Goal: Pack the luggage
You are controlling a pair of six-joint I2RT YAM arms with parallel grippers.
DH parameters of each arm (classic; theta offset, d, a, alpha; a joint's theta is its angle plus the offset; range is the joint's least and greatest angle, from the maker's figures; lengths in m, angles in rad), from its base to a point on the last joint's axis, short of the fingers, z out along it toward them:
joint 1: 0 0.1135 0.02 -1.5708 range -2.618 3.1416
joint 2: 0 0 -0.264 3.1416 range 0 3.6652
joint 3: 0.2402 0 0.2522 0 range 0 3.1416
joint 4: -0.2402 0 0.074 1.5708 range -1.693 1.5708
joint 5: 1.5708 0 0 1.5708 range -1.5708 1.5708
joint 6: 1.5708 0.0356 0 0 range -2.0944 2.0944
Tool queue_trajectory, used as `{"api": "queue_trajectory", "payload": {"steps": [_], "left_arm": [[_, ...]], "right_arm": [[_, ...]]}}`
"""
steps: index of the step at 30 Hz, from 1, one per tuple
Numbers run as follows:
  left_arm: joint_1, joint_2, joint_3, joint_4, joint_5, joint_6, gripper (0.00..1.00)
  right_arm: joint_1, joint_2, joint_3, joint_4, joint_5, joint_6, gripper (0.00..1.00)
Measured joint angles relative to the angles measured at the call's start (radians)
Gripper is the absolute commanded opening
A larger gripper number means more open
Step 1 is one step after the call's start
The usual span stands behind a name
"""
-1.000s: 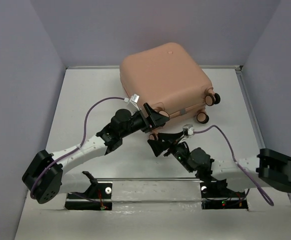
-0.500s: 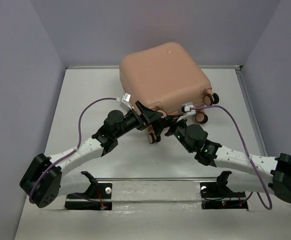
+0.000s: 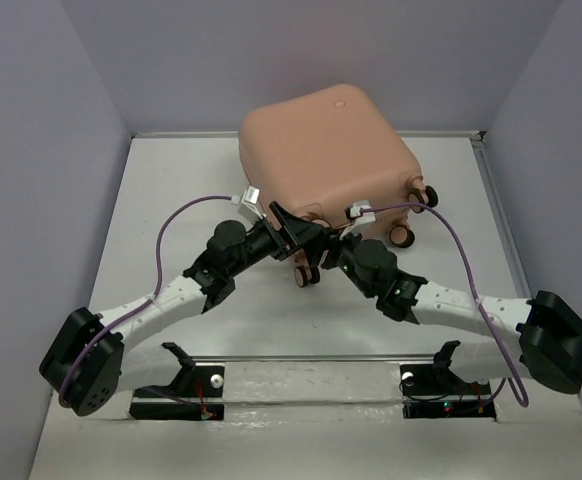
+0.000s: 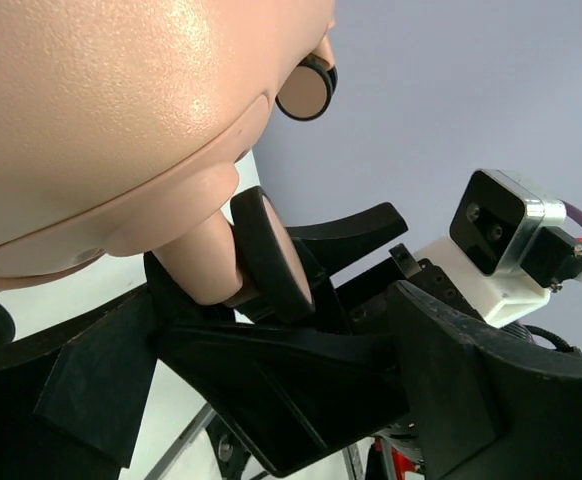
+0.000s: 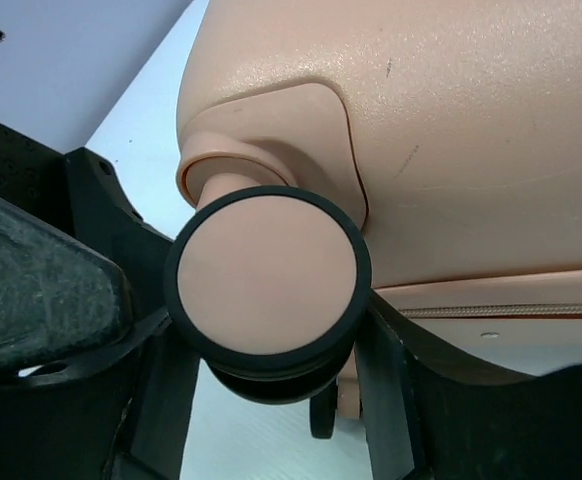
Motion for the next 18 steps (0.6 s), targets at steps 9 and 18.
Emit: {"api": "queue_trajectory", "payload": {"steps": [9,18], "left_arm": [[0.006,-0.202,-0.048,-0.165,-0.13,0.154,0.82],[-0.013,-0.43,-0.237,-0.27,-0.357,0.327,0.45]], "right_arm": [[0.001,0.032,0.073,-0.089,0.018,-0.126,0.2],[0.001,0.068,0.183,-0.233,0.019,-0.272,0.17]]}}
